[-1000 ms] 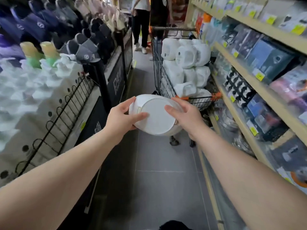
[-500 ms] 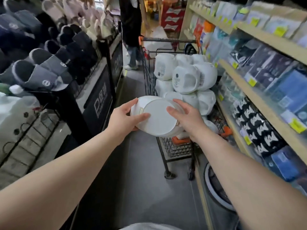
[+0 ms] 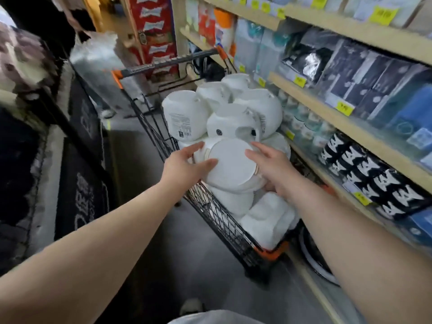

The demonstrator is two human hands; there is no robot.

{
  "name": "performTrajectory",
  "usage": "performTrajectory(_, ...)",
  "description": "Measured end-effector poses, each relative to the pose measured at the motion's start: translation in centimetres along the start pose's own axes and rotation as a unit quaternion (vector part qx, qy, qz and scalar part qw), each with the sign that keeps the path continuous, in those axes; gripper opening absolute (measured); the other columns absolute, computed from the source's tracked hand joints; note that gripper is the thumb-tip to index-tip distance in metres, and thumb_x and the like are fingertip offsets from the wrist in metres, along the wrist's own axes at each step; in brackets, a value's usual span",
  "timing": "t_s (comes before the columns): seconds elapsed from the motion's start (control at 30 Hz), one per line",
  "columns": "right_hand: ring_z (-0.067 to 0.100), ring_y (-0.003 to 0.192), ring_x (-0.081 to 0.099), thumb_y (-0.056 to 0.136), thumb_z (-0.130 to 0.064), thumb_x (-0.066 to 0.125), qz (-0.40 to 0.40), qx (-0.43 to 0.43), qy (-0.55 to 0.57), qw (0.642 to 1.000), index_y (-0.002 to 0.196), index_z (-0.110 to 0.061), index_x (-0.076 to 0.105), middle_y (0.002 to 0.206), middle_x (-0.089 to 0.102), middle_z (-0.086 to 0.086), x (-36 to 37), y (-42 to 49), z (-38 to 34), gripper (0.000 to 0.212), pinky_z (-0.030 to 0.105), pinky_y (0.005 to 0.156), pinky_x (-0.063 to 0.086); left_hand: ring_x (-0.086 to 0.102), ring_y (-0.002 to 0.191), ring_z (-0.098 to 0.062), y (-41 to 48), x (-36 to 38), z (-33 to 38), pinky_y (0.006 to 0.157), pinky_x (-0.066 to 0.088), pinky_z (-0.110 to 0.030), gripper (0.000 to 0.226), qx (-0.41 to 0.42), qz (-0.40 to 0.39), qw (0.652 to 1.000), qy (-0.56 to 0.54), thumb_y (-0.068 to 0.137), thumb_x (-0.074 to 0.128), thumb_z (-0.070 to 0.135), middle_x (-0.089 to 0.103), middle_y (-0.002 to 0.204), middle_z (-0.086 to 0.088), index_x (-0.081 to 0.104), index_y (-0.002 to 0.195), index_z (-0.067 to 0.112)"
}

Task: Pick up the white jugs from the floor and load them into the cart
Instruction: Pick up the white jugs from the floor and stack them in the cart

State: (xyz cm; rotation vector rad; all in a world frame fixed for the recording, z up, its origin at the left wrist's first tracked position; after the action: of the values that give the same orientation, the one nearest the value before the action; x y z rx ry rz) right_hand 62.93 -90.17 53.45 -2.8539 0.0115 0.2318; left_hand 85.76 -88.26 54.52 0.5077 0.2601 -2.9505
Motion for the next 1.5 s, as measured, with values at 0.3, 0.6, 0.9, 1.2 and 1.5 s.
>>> performTrajectory(0.3, 0.027, 0.094, 0.063, 0.084, -0.060, 0.059, 0.053, 0.104, -0.006, 0.993, 0.131, -0.039, 0.053, 0.120, 0.063, -0.004, -0.7, 5.3, 0.5, 0.052, 0.028, 0.052, 0.046, 0.044, 0.133, -0.018, 8.2, 3.5, 2.3, 0.103, 0.036, -0.028, 0.065, 0.033, -0.105, 0.991, 0.076, 0.084, 0.066, 0.054, 0.047, 0.146, 0.002, 0.044, 0.143, 0.037)
performTrajectory(0.6, 0.012, 0.091, 0.056, 0.086, -0.064, 0.052, 0.104, 0.084, -0.102, 0.986, 0.111, -0.034, 0.062, 0.099, 0.060, -0.018, -0.4, 7.4, -2.1, 0.040, 0.030, 0.048, 0.051, 0.053, 0.125, -0.023, 11.7, 3.6, 1.9, 0.103, 0.047, -0.045, 0.056, -0.023, -0.076, 0.997, 0.016, 0.089, 0.055, 0.058, 0.047, 0.145, 0.000, 0.043, 0.142, 0.042)
performTrajectory(0.9, 0.020, 0.122, 0.053, 0.085, -0.059, 0.059, 0.145, 0.024, -0.140, 0.979, 0.142, -0.027, 0.047, 0.139, 0.053, -0.005, -0.2, 4.0, -2.7, 0.067, 0.040, 0.091, 0.053, 0.046, 0.132, -0.021, 9.7, 1.7, 2.9, 0.102, 0.036, -0.030, 0.064, 0.036, -0.111, 0.990, 0.076, 0.087, 0.065, 0.047, 0.051, 0.140, -0.002, 0.043, 0.145, 0.031)
performTrajectory(1.2, 0.018, 0.121, 0.054, 0.089, -0.048, 0.062, 0.244, -0.020, -0.183, 0.952, 0.138, -0.022, 0.050, 0.141, 0.052, -0.001, -2.7, -4.7, -3.6, 0.056, 0.032, 0.093, 0.047, 0.049, 0.127, -0.022, 3.4, 5.7, 10.2, 0.108, 0.038, -0.035, 0.047, 0.293, -0.157, 0.931, 0.148, 0.087, 0.071, 0.032, 0.056, 0.137, -0.004, 0.060, 0.130, 0.019)
performTrajectory(1.5, 0.016, 0.112, 0.056, 0.088, -0.044, 0.065, 0.401, 0.023, -0.158, 0.902, 0.131, -0.025, 0.056, 0.132, 0.058, -0.004, -15.8, -21.5, 2.6, 0.048, 0.028, 0.091, 0.044, 0.056, 0.111, -0.009, -11.6, 20.6, 13.5, 0.089, 0.042, -0.020, 0.046, 0.380, -0.324, 0.853, 0.148, 0.089, 0.067, 0.036, 0.060, 0.124, 0.006, 0.057, 0.133, 0.028)
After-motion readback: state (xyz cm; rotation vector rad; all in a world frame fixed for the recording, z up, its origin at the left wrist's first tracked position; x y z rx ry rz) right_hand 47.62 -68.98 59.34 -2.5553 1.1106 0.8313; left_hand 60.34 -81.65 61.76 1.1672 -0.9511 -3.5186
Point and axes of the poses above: each hand's wrist, its own y-axis towards the middle knuckle, its own x-axis out of the palm, z = x × y, the point moved 8 cm from there along y, towards the middle knuckle
